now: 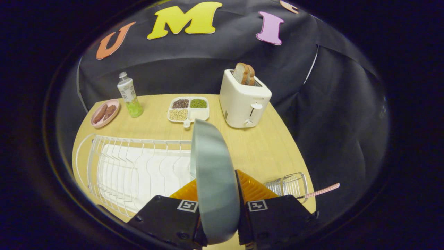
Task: Take the plate from the dish rack, then take the spoon from the basket and place it into the plate.
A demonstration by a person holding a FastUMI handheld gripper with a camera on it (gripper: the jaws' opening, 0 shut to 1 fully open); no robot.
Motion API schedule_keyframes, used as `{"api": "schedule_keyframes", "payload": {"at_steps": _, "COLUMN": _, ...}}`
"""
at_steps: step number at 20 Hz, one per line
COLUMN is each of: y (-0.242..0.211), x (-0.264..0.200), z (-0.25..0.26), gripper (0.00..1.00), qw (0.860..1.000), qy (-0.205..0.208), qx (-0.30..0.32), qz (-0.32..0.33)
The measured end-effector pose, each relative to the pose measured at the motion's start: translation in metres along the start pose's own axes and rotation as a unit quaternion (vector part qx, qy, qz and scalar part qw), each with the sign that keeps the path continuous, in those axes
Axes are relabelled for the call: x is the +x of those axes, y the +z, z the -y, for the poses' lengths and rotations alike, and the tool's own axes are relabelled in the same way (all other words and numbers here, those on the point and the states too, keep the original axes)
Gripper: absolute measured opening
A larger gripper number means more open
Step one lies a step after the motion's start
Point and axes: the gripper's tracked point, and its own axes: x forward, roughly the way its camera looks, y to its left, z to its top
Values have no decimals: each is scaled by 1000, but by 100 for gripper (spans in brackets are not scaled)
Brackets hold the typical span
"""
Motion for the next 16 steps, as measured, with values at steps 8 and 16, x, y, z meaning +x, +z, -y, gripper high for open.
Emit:
{"api": "schedule_keyframes", "payload": {"at_steps": 8, "y": 15, "x": -65, "z": 5, "gripper": 37, "qw": 995, "qy": -11, "qx": -26, "qz": 92}}
{"api": "schedule_keyframes", "payload": {"at_steps": 16, "y": -64, "x": -137, "z": -7, "gripper": 37, "qw": 986, "qy": 110, "qx": 49, "qz": 116}}
